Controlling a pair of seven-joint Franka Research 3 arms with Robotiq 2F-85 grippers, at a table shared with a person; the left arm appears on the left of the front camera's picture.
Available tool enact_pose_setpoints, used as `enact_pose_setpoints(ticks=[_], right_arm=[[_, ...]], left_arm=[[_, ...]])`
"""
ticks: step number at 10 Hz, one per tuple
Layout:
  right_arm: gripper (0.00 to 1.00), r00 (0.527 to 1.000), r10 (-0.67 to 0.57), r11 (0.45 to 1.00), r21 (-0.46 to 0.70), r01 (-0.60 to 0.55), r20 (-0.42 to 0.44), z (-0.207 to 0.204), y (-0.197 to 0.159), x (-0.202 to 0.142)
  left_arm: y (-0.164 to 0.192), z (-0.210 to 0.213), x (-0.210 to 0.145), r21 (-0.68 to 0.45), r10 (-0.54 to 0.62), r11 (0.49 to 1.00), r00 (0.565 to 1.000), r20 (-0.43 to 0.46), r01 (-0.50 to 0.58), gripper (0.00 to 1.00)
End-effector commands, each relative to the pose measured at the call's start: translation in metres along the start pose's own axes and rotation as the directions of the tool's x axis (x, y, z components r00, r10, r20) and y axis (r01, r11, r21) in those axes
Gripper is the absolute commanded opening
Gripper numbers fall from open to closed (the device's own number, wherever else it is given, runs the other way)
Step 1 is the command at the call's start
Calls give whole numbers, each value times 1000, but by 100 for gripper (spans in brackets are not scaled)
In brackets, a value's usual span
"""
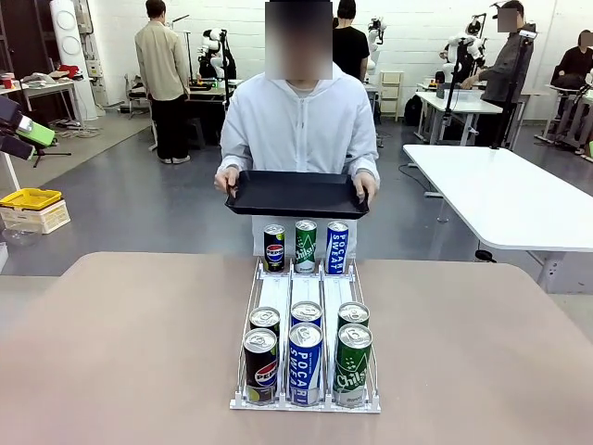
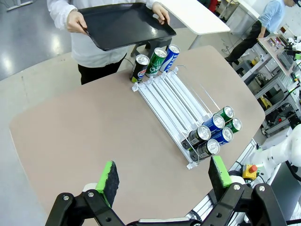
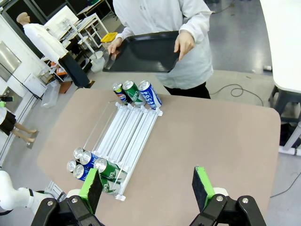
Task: Retrieve and hand over the desired beverage to the person.
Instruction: Pick up a can of the same type that the person held from the Automatic Can Dispenser.
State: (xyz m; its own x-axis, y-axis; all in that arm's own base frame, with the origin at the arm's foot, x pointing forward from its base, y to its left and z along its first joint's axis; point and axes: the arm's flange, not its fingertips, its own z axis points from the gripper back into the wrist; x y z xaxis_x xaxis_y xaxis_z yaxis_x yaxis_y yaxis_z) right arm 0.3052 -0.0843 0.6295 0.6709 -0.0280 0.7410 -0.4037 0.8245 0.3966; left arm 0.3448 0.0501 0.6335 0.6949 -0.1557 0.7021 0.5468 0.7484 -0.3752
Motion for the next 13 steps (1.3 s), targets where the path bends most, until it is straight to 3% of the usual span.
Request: enact_pose_setpoints(ticks=[1, 3, 4, 6, 7, 8, 9, 10, 11, 13], right_arm=[[100, 1000, 8, 1000, 23, -8, 2, -2, -1, 1], [100, 1000, 8, 1000, 23, -8, 2, -2, -1, 1], [100, 1000, 8, 1000, 23, -8, 2, -2, -1, 1], [100, 1000, 8, 1000, 23, -8, 2, -2, -1, 1], [100, 1000, 8, 1000, 23, -8, 2, -2, -1, 1], [100, 1000, 8, 1000, 23, -8, 2, -2, -1, 1], [100, 1000, 8, 1000, 23, -8, 2, -2, -1, 1], [100, 1000, 8, 1000, 23, -8, 2, -2, -1, 1], [100, 1000, 8, 1000, 23, -8, 2, -2, -1, 1], [100, 1000, 8, 1000, 23, -8, 2, -2, -1, 1]], left_arm=[[2, 0, 1, -17, -18, 1000, 1000, 8, 18, 100], [0, 0, 0, 0, 0, 1000, 1000, 0, 0, 100], [-45, -30, 13, 26, -103, 994, 990, -94, 106, 100], [-126, -121, 28, -5, -222, 972, 905, -363, 236, 100], [-164, -168, 25, -20, -247, 962, 836, -491, 272, 100], [-193, -201, 16, -5, -199, 970, 789, -581, 241, 100], [-216, -232, 4, 90, -109, 974, 777, -621, 208, 100], [-237, -255, -5, 187, 3, 973, 796, -606, 139, 100], [-262, -275, -12, 291, 103, 954, 821, -561, 79, 100], [-294, -310, -23, 425, 196, 904, 845, -498, 40, 100]])
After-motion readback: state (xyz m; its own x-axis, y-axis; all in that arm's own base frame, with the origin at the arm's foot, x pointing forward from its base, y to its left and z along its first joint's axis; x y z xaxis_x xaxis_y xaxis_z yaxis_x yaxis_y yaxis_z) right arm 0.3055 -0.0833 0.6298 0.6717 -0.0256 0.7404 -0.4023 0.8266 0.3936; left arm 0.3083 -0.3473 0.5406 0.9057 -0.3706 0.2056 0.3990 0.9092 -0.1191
